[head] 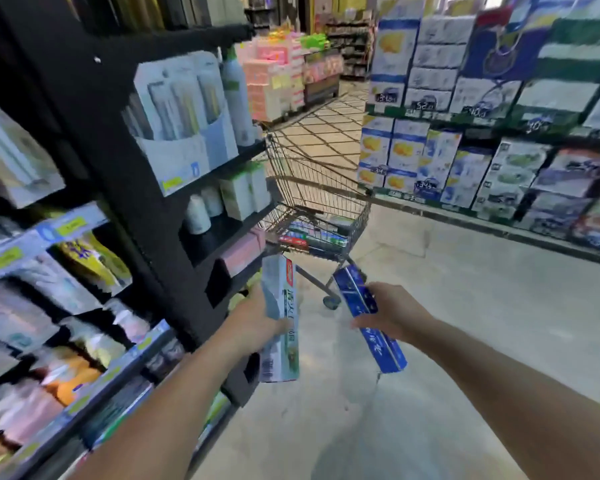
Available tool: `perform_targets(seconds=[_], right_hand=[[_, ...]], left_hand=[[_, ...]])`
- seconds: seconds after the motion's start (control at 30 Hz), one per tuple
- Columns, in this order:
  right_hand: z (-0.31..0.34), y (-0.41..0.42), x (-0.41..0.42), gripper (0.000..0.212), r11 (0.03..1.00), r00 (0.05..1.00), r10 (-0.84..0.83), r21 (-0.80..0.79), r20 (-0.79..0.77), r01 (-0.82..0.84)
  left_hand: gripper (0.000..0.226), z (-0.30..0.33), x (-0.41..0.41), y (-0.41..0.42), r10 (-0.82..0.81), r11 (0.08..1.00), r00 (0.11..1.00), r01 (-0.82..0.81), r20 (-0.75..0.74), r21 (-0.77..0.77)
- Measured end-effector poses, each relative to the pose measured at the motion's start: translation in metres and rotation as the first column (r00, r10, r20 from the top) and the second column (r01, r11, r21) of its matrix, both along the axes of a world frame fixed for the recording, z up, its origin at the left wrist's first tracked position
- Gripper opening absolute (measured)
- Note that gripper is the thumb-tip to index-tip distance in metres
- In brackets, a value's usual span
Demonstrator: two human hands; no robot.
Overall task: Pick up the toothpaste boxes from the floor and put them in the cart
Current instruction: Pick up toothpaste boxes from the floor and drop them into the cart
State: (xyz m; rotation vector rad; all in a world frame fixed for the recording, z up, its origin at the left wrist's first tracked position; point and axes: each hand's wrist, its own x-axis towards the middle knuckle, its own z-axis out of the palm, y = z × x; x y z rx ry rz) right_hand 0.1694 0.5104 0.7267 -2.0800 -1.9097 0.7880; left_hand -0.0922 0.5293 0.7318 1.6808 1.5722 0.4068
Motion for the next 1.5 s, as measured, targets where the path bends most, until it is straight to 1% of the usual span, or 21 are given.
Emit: perform_targets(seconds=[0.1,0.13,0.2,0.3,0.43,0.5,0.57,0.63,0.73,0.8,0.83,0.97,1.07,1.17,1.27,1.37,1.43,1.5], right_hand=[[-0.006,0.028,0.034,0.034,0.997,0.996,-0.076,-0.009,-0.055,0.076],[-0.009,0.040,0.043,0.032,0.996,0.994,-0.094,-0.014,-0.061,0.093],[-0.015,0.066,0.062,0.038,0.993,0.992,-0.118,-0.023,-0.037,0.117],[-0.018,0.109,0.085,0.046,0.980,0.980,-0.196,-0.025,-0.025,0.195],[-0.009,0.166,0.113,0.042,0.956,0.956,-0.293,-0.043,-0.032,0.291],[-0.005,0.195,0.130,0.042,0.940,0.940,-0.338,-0.053,-0.038,0.336],[-0.003,0.223,0.149,0.040,0.925,0.925,-0.379,-0.046,-0.038,0.377],[-0.003,0.247,0.169,0.036,0.916,0.915,-0.401,-0.042,-0.048,0.399],[-0.011,0.281,0.199,0.036,0.911,0.910,-0.411,-0.051,-0.053,0.409],[-0.019,0.308,0.221,0.036,0.905,0.903,-0.425,-0.060,-0.067,0.422],[-0.024,0.322,0.233,0.037,0.906,0.904,-0.423,-0.069,-0.070,0.418],[-0.033,0.384,0.279,0.040,0.929,0.928,-0.363,-0.102,-0.084,0.355],[-0.034,0.431,0.308,0.039,0.951,0.951,-0.299,-0.102,-0.080,0.291],[-0.037,0.486,0.328,0.040,0.976,0.979,-0.196,-0.108,-0.054,0.190],[-0.043,0.527,0.330,0.041,0.986,0.990,-0.135,-0.101,-0.042,0.130],[-0.055,0.574,0.319,0.040,0.991,0.995,-0.061,-0.122,-0.076,0.051],[-0.061,0.608,0.307,0.040,0.990,0.996,-0.024,-0.141,-0.091,0.011],[-0.067,0.643,0.294,0.042,0.988,0.997,0.027,-0.151,-0.070,-0.038]], left_hand=[[0.074,-0.009,0.038,0.048,-0.072,0.997,0.997,0.073,0.020,-0.017],[0.073,-0.013,0.051,0.066,-0.091,0.995,0.996,0.092,0.022,-0.030],[0.072,-0.018,0.074,0.102,-0.137,0.989,0.991,0.137,0.006,-0.047],[0.071,-0.021,0.104,0.161,-0.206,0.978,0.978,0.205,-0.034,-0.027],[0.079,-0.013,0.138,0.242,-0.253,0.965,0.968,0.251,-0.011,-0.081],[0.082,-0.010,0.156,0.282,-0.288,0.955,0.957,0.286,-0.021,-0.077],[0.092,-0.010,0.175,0.321,-0.313,0.947,0.949,0.310,-0.038,-0.080],[0.098,-0.012,0.194,0.355,-0.321,0.942,0.945,0.313,-0.056,-0.120],[0.093,-0.022,0.231,0.395,-0.336,0.934,0.939,0.324,-0.068,-0.150],[0.095,-0.032,0.260,0.416,-0.361,0.928,0.926,0.346,-0.113,-0.135],[0.095,-0.036,0.273,0.426,-0.368,0.926,0.922,0.352,-0.122,-0.135],[0.077,-0.048,0.317,0.469,-0.346,0.932,0.936,0.336,-0.062,-0.135],[0.074,-0.044,0.340,0.503,-0.275,0.955,0.957,0.261,-0.091,-0.141],[0.071,-0.045,0.353,0.537,-0.174,0.979,0.979,0.161,-0.106,-0.122],[0.075,-0.047,0.349,0.557,-0.084,0.986,0.995,0.075,-0.055,-0.149],[0.080,-0.057,0.334,0.584,-0.027,0.987,0.996,0.013,-0.084,-0.161],[0.072,-0.063,0.323,0.606,0.036,0.983,0.994,-0.053,-0.100,-0.177],[0.066,-0.069,0.311,0.631,0.087,0.975,0.988,-0.111,-0.125,-0.194]])
